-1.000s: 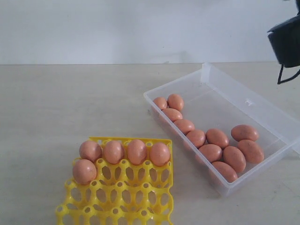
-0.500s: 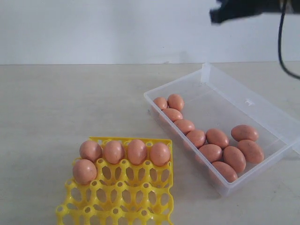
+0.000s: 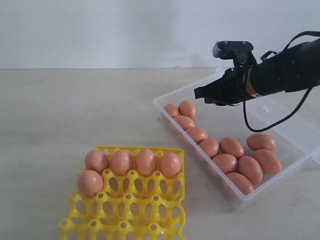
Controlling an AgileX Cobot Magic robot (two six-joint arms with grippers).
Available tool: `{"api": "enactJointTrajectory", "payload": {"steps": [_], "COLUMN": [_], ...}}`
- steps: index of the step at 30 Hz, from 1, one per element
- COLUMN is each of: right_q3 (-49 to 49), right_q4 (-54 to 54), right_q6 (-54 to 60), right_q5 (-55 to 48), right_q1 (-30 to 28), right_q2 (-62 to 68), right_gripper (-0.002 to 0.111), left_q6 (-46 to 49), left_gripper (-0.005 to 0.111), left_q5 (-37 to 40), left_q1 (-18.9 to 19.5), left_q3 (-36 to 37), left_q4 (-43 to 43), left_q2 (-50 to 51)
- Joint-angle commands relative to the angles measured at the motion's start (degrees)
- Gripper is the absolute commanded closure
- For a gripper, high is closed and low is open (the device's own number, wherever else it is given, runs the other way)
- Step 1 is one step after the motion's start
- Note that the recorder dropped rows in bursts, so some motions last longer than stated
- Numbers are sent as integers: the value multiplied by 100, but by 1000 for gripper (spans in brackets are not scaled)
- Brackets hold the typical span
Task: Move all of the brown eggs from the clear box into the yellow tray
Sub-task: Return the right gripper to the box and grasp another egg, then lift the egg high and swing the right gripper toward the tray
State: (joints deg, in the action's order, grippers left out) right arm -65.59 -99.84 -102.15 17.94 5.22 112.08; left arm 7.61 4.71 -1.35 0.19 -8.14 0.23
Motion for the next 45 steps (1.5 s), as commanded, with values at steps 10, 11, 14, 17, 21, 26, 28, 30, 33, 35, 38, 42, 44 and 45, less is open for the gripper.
{"api": "enactJointTrajectory", "payload": {"steps": [10, 11, 14, 17, 21, 26, 28, 30, 33, 35, 38, 42, 44, 45], "right_q3": [-985, -985, -985, -985, -985, -985, -985, -985, -985, -985, -985, -985, -974, -916], "right_q4": [-11, -11, -11, -11, -11, -11, -11, -11, -11, -11, -11, -11, -11, -11], "right_q6": [-118, -118, -74, -75, -94, -94, -94, -94, -94, -94, -94, -94, -159, -347], "right_q5": [632, 720, 595, 405, 370, 302, 255, 226, 213, 197, 100, 100, 136, 176], "right_q1": [109, 146, 268, 273, 273, 273, 273, 273, 273, 273, 273, 273, 273, 273], "right_q2": [666, 666, 724, 858, 942, 1043, 1097, 1163, 1247, 1299, 1314, 1298, 1180, 1048], "right_gripper": [53, 53, 53, 53, 53, 53, 53, 53, 53, 53, 80, 108, 108, 108], "left_q6": [-37, -37, -37, -37, -37, -37, -37, -37, -37, -37, -37, -37, -37, -37], "left_gripper": [103, 103, 103, 103, 103, 103, 103, 103, 103, 103, 103, 103, 103, 103], "left_q5": [-40, -40, -28, -37, -37, -37, -37, -37, -37, -37, -49, -49, -49, -49], "left_q1": [8, 8, 8, 8, 8, 8, 8, 8, 8, 8, 8, 8, 8, 8], "left_q3": [-19, -19, -19, -19, -19, -19, -19, -19, -19, -19, -19, -19, -19, -19], "left_q4": [-20, -20, -20, -20, -20, -20, -20, -20, -20, -20, -20, -20, -20, -20], "left_q2": [-23, -23, -23, -23, -23, -23, -23, -23, -23, -23, -23, -23, -23, -23]}}
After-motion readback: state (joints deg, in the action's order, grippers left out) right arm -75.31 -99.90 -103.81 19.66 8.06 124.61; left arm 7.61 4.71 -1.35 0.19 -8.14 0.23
